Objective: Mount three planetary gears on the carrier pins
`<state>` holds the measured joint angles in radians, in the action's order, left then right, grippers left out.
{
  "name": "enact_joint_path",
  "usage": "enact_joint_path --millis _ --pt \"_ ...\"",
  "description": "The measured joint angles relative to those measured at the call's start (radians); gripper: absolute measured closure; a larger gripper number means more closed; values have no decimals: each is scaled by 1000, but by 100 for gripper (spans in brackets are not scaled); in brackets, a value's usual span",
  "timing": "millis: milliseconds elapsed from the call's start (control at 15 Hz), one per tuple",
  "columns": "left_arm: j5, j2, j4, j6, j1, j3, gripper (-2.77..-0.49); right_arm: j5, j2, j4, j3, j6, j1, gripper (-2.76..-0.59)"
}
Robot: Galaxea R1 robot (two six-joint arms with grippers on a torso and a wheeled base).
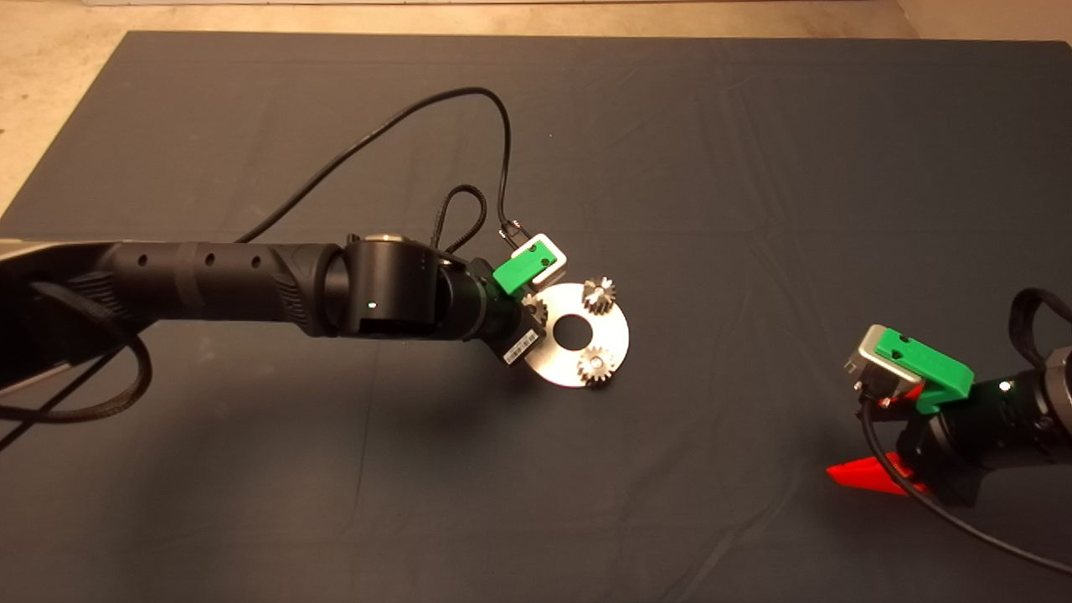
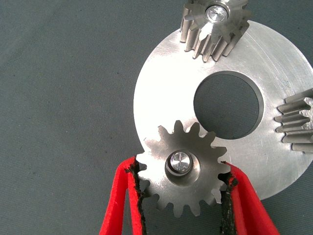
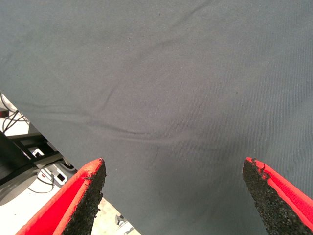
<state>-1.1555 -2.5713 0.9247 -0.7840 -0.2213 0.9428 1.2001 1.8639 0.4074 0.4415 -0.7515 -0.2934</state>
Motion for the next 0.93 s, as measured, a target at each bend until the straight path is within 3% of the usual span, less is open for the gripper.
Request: enact_joint_path --millis 667,933 --pt "1 0 0 0 0 0 -60 0 0 0 0 0 0 -207" --pt "2 0 1 -1 1 0 -71 0 0 0 0 0 0 -207"
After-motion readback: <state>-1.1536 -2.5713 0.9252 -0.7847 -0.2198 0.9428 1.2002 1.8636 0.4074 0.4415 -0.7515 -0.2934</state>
